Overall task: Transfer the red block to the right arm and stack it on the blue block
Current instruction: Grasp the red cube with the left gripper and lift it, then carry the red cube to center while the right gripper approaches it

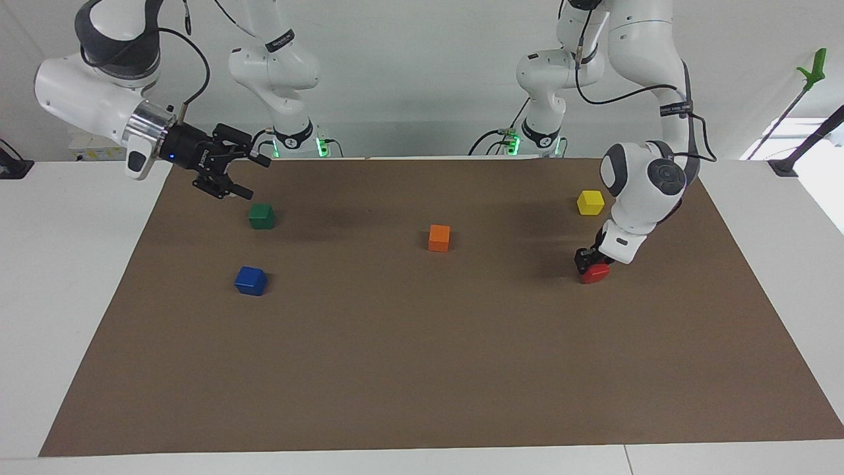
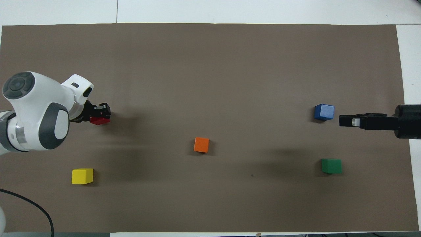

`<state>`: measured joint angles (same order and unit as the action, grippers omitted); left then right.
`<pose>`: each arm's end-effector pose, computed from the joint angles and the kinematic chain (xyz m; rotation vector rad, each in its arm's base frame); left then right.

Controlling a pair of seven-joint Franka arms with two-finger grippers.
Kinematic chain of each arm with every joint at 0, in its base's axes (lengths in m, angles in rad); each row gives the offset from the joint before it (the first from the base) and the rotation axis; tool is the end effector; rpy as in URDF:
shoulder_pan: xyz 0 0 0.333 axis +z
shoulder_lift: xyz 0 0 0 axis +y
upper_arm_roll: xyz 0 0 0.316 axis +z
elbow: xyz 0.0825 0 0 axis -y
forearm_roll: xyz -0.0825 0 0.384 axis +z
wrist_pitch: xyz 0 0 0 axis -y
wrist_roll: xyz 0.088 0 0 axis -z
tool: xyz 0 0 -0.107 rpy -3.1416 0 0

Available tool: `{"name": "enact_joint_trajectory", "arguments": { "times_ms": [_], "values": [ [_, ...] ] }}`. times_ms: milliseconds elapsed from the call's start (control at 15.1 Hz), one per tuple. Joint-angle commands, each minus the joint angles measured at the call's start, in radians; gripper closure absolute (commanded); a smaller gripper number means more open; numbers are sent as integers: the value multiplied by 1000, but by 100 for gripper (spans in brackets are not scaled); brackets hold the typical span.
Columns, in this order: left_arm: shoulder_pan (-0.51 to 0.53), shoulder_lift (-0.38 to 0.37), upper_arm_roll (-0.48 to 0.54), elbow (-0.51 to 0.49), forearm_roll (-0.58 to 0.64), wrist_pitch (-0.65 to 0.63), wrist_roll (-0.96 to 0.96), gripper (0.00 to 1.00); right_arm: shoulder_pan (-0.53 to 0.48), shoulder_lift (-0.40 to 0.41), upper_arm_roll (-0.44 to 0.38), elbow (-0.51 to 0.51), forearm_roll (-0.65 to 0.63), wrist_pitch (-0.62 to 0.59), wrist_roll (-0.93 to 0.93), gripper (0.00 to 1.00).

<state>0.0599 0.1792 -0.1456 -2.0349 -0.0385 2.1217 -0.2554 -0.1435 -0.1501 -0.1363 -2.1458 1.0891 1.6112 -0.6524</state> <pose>0.5699 -0.0489 0.3514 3.0819 0.2975 -0.1538 0.4884 -0.0477 0.4942 -2.0076 -0.0933 -0.1964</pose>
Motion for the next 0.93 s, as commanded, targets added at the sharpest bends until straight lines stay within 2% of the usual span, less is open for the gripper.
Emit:
{"name": "enact_joint_trajectory", "arguments": {
  "times_ms": [0,133,199,332,598,730,863],
  "values": [
    [-34,-30,-20,221,-79,-318,-167,100,-2,21,9,-46,165,-74,-47,0],
    [-57,-52,-55,352,-125,-477,-327,100,24,24,9,-97,280,-100,-96,0],
    [-60,-72,-71,387,-171,-515,-454,100,42,26,9,-126,329,-125,-123,0],
    [-60,-124,-98,395,-324,-554,-746,100,64,33,9,-189,434,-204,-174,0],
    [-89,-168,-218,398,-489,-485,-1201,100,117,35,9,-272,576,-324,-217,0],
    [-89,-179,-271,391,-596,-433,-1268,100,159,64,9,-316,650,-401,-300,0],
    [-98,-191,-301,369,-705,-347,-1344,100,189,139,9,-333,670,-485,-416,0]
  ]
}}
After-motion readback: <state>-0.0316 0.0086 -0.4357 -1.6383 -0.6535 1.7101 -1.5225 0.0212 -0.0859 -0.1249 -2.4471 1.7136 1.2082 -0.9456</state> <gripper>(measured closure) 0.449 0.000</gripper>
